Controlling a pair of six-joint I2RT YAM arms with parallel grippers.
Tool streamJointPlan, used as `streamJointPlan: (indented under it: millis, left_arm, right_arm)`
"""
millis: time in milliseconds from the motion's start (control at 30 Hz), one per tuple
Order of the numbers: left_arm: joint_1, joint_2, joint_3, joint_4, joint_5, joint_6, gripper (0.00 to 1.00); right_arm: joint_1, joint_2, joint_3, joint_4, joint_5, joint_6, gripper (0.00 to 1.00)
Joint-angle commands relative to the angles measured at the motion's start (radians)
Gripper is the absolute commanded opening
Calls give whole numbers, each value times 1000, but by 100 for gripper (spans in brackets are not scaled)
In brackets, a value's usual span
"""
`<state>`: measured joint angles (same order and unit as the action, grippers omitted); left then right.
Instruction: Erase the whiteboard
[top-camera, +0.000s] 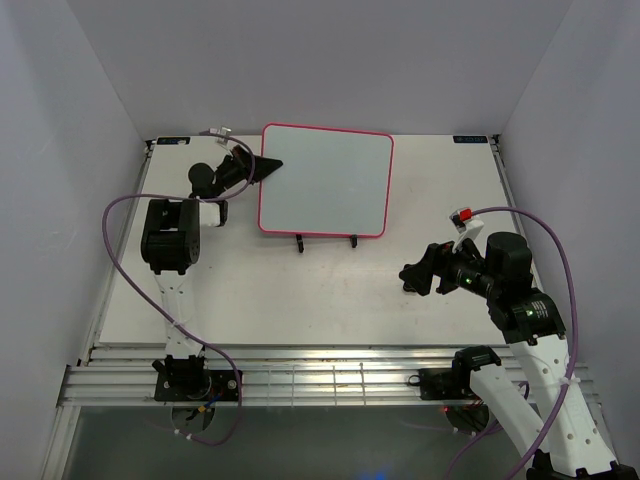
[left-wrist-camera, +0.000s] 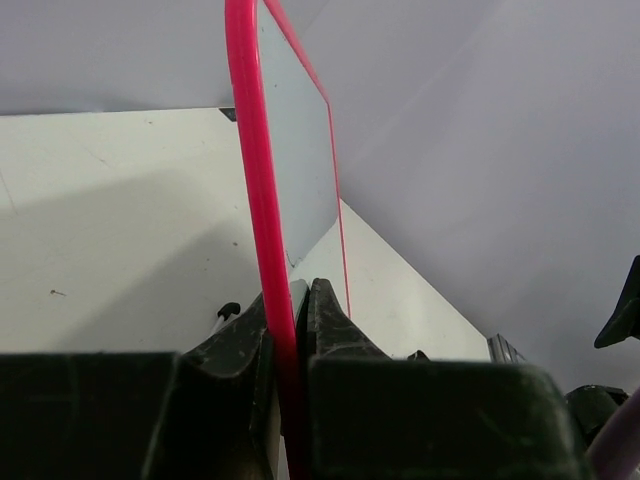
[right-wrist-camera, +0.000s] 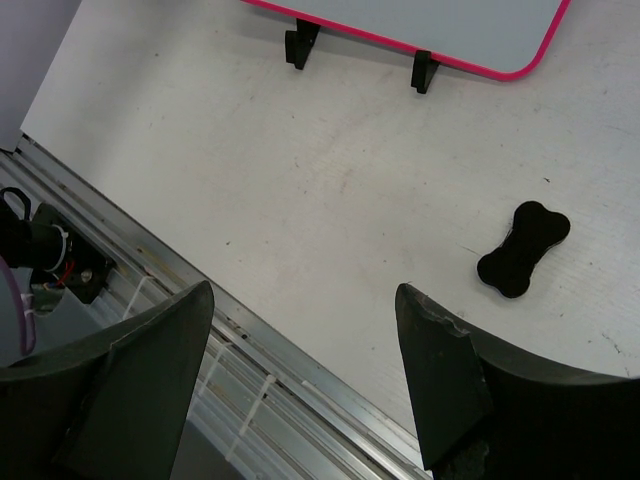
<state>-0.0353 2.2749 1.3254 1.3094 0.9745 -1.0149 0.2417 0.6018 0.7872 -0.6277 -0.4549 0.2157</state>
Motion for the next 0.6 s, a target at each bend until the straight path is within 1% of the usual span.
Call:
streamJointPlan:
  millis: [0, 100, 133, 267, 367, 467, 500, 567]
  left_arm:
    - [26, -45, -45, 375, 141, 394, 0]
    - [28, -45, -52, 375, 158, 421, 0]
    - [28, -40, -45, 375, 189, 441, 0]
    - [29, -28, -32, 373, 246, 466, 0]
    - [32, -17, -34, 373, 256, 478, 0]
    - [32, -6, -26, 373, 308, 493, 0]
    - [32, -3, -28, 373, 346, 521, 0]
    - [32, -8, -49, 373, 345, 558, 0]
  right_arm:
    - [-4, -7, 23, 29, -30, -13, 79]
    - [-4, -11, 29, 31, -36, -12, 79]
    - [-4, -13, 30, 28, -37, -12, 79]
    - [-4, -17, 43, 14, -34, -16, 79]
    - [-2, -20, 47, 13, -34, -16, 79]
    - [-4, -19, 52, 13, -37, -16, 79]
    - [-2, -20, 52, 11, -37, -16, 79]
    - [-4, -20, 52, 11, -37, -16, 79]
